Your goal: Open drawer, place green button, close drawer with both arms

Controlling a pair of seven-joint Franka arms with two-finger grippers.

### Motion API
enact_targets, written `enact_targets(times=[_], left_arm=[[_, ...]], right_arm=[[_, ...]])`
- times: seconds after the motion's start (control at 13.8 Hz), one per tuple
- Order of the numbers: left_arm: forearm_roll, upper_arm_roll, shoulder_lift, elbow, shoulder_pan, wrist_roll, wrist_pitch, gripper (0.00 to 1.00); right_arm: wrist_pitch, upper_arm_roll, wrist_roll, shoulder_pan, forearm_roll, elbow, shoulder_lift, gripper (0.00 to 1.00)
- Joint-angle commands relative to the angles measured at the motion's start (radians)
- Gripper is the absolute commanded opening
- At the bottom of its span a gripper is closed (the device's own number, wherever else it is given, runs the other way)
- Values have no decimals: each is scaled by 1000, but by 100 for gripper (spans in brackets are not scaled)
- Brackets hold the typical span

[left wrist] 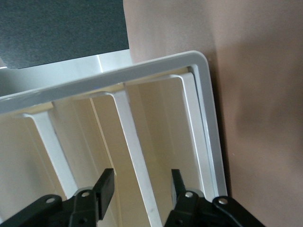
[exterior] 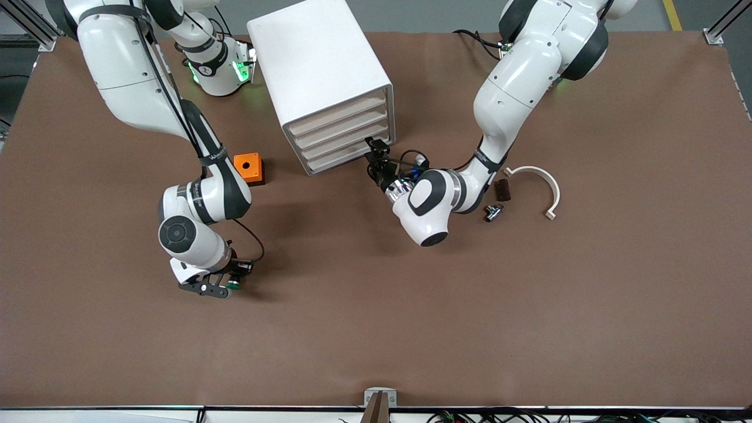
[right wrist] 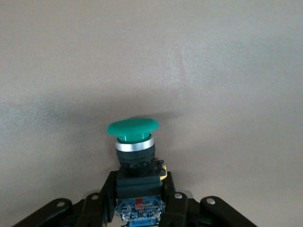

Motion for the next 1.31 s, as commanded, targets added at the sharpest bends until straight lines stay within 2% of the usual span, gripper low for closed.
enact_targets(times=[0.0,0.22,0.58,0.87,1.23], left_arm=[[-27,-27,10,-15,-3,-14,-17,53],[-40,-40,28,-22,-14,-50,-25,47],[-41,-40,37,-27,-28,-55,-33,20],[-44,-40,37,-32,-22,-84,-33,13],[-44,-37,39,-32,9,-101,-33,12]], right_arm=[[-75,10,74,-1,15,-18,-79,0],[-161,15,98,9,116,-18,-138,0],[-190,25,223,42,126,-67,-234,0],[-192,32,317,79,132,-98,-272,0],[-189,32,369,105,161,-139,-309,0]])
